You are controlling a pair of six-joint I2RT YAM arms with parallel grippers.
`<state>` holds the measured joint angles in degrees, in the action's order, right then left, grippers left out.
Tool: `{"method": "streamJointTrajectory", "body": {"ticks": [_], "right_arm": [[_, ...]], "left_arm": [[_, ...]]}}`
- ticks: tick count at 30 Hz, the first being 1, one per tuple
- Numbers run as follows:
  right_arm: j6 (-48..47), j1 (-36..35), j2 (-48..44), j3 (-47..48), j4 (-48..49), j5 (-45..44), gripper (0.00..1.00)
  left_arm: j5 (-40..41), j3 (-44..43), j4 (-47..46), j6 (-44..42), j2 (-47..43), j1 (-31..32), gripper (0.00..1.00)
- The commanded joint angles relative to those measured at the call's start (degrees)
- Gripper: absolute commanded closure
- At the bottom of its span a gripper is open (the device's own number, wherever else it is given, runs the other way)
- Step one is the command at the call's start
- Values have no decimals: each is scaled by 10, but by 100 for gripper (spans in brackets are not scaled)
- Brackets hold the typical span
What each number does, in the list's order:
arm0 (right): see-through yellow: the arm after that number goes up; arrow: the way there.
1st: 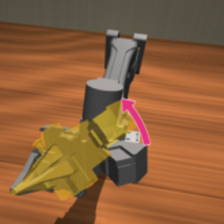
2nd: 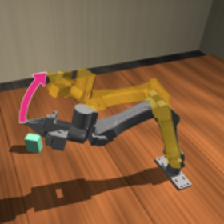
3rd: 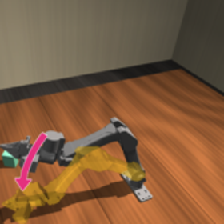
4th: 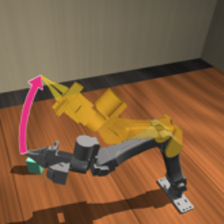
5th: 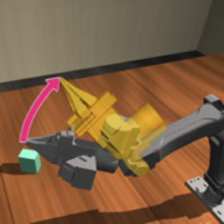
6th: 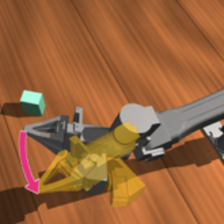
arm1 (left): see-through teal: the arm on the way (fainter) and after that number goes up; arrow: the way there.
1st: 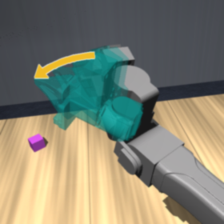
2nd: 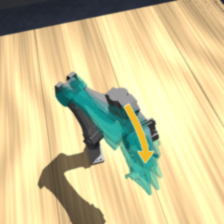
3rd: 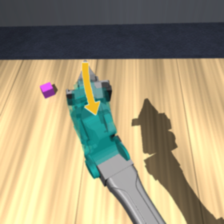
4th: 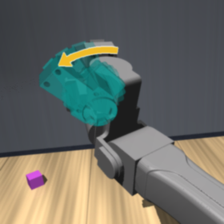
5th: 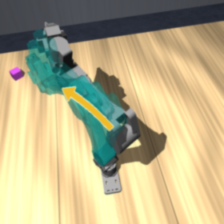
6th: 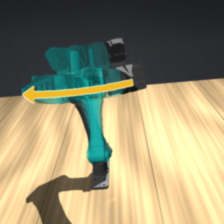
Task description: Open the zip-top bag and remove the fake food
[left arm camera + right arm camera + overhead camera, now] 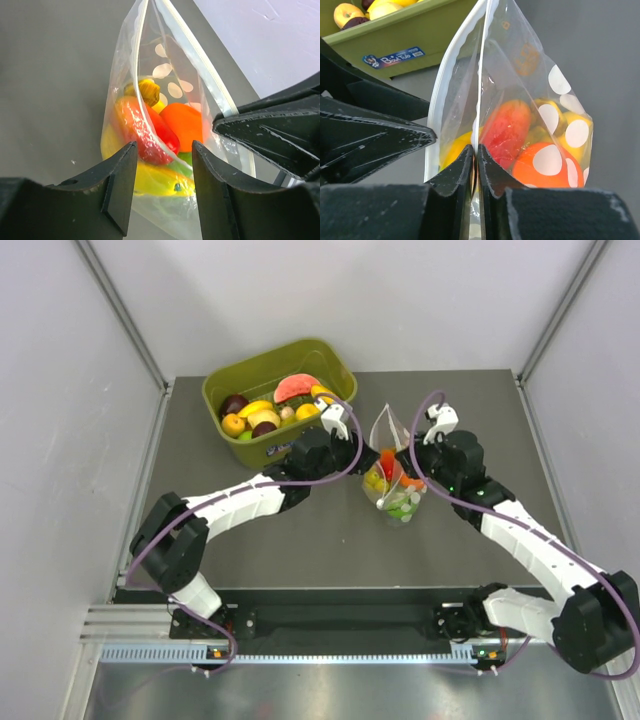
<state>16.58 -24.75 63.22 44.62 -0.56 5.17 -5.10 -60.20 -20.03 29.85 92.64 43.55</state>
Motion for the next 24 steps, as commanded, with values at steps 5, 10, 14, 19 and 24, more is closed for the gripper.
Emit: {"method": "streamJointTrajectory", "body": {"ticks": [5,10,14,19,24], "right_arm": [[-8,-8,-21,-2,20,-4,91],[-8,-9,-29,-9,16,-10,92],[-6,-8,-41,-20,14,-26,91],[-4,-8,-39,-21,13,-35,90],[-1,-8,-35,-16,11,-42,90]], "left_arm": [[2,-43,-12,-6,32,0,47],[2,-47,-11,-7,45,-1,73],[-17,-22,-28,16,35,-23,85],[-22,-4,-30,20,14,-38,88],[-25,9,-20,15,4,-48,98]]}}
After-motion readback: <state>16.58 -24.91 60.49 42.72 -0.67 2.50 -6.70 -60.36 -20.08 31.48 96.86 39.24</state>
